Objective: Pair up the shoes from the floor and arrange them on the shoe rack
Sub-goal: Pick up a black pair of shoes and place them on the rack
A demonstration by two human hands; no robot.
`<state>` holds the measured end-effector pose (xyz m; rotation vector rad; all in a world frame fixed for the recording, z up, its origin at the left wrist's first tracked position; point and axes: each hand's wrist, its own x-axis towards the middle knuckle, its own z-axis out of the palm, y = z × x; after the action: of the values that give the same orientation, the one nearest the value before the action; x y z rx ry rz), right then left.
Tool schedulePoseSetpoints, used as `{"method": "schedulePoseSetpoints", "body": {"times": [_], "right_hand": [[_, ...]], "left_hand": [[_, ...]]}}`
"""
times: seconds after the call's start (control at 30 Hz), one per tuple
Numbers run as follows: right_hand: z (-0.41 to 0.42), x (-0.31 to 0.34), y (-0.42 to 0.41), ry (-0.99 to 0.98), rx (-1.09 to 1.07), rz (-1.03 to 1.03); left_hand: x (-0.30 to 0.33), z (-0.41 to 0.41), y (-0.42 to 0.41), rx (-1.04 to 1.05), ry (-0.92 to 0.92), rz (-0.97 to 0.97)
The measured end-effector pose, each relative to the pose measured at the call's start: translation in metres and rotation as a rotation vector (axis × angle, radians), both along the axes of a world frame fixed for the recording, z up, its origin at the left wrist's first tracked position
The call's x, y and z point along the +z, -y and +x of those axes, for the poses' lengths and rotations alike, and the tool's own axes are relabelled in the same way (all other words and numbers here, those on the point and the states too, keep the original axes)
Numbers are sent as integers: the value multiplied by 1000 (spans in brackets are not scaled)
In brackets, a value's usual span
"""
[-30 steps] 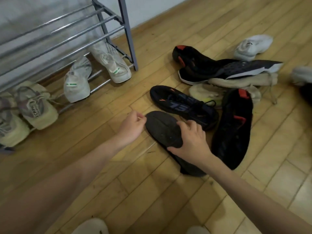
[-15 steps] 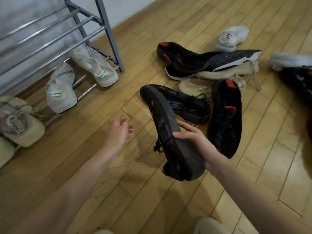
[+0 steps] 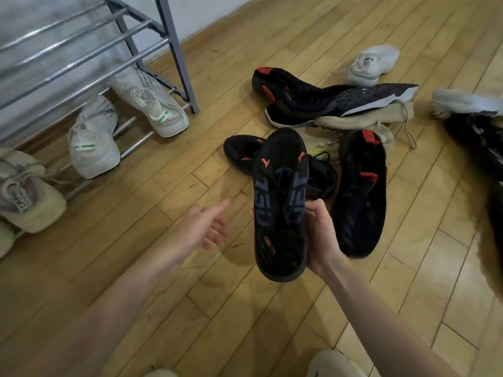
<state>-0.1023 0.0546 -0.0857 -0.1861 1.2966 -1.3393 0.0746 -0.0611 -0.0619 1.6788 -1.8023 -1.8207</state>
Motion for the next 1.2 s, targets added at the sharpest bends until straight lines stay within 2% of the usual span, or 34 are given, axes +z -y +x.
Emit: {"method": "schedulePoseSetpoints", "body": {"times": [0.1,0.17,0.3,0.37,0.4,0.43,0.53,0.57,0.6,0.73,0.8,0.87,1.0,1.1,1.2], "right_hand": [[4,3,-1,-48,-28,10],[6,1,1,-64,-34,11],[6,3,14,-57,-5,-33],[2,3,24,-124,73,-52],[-2,2,29,-218,128,-52],[-7,0,33,-400,177,-44],[-31,-11,44,-1328,151,34],[-39,-16,47,-1544,133,83],[-46,-20,50,-1646,162,151],[-61,-33,66,-1599,495,427],[-62,-35,68,-1693,562,515],[-61,-33,67,-1728,561,590],[-53,-29,62,-1598,575,644],[-41,-15,59,-1453,405,576],[-30,10,62,-1413,277,512]], "left_hand": [[3,-2,-10,-286,7,153],[3,-3,-16,-400,-48,241],[-3,-7,-23,-312,-171,334],[-5,-6,-24,-212,-267,366],[-5,-4,-23,-152,-318,377],[-4,-1,-22,-101,-356,374],[-2,10,-15,-68,-319,254],[-2,14,-13,-72,-289,212],[-4,17,-12,-66,-268,185],[-10,28,-16,5,-276,163],[-13,33,-18,36,-292,158],[-15,40,-18,76,-308,143],[-7,53,-14,116,-354,126],[11,65,-10,157,-385,110],[38,81,-4,210,-408,55]]}}
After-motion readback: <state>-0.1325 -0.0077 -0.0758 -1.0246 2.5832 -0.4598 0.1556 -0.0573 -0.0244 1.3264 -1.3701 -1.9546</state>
